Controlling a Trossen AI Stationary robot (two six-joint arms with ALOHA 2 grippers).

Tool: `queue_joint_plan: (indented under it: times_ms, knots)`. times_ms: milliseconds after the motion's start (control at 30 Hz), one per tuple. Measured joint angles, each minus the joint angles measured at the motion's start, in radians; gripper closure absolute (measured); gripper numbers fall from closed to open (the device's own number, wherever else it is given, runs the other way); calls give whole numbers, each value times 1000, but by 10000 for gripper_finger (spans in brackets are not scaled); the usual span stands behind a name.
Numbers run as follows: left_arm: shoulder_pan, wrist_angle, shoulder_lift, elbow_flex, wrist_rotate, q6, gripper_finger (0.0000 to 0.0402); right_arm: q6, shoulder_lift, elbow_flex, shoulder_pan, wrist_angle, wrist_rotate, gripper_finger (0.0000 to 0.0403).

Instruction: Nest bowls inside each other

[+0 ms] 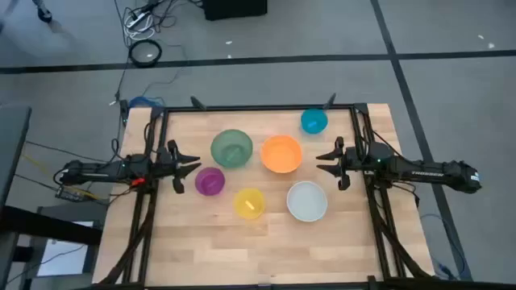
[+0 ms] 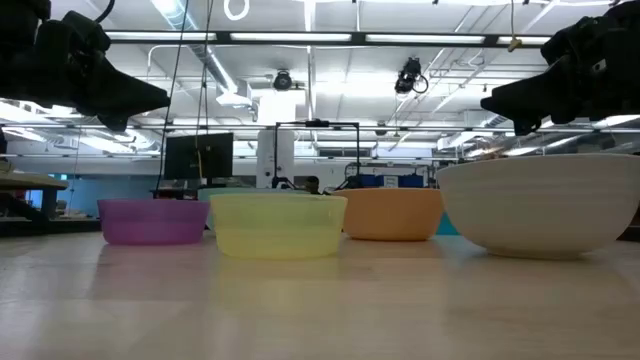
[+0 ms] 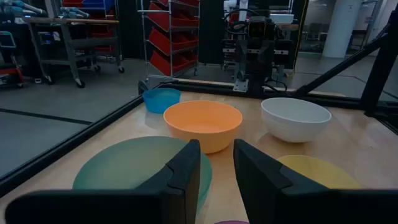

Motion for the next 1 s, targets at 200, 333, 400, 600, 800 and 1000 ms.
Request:
queue_joint_plan:
  times_ms: [200, 333, 400, 600, 800, 1000]
  knots:
    - [0, 0, 0, 0, 0, 0, 296, 0, 0, 0, 0, 0, 0, 270]
    - [0, 0, 0, 0, 0, 0, 296, 0, 0, 0, 0, 0, 0, 270]
    - [0, 0, 0, 0, 0, 0, 296, 0, 0, 0, 0, 0, 0, 270]
    - [0, 0, 0, 0, 0, 0, 296, 0, 0, 0, 0, 0, 0, 270]
    - [0, 0, 0, 0, 0, 0, 296, 0, 0, 0, 0, 21, 0, 270]
    - [0, 0, 0, 0, 0, 0, 296, 84, 0, 0, 0, 178, 0, 270]
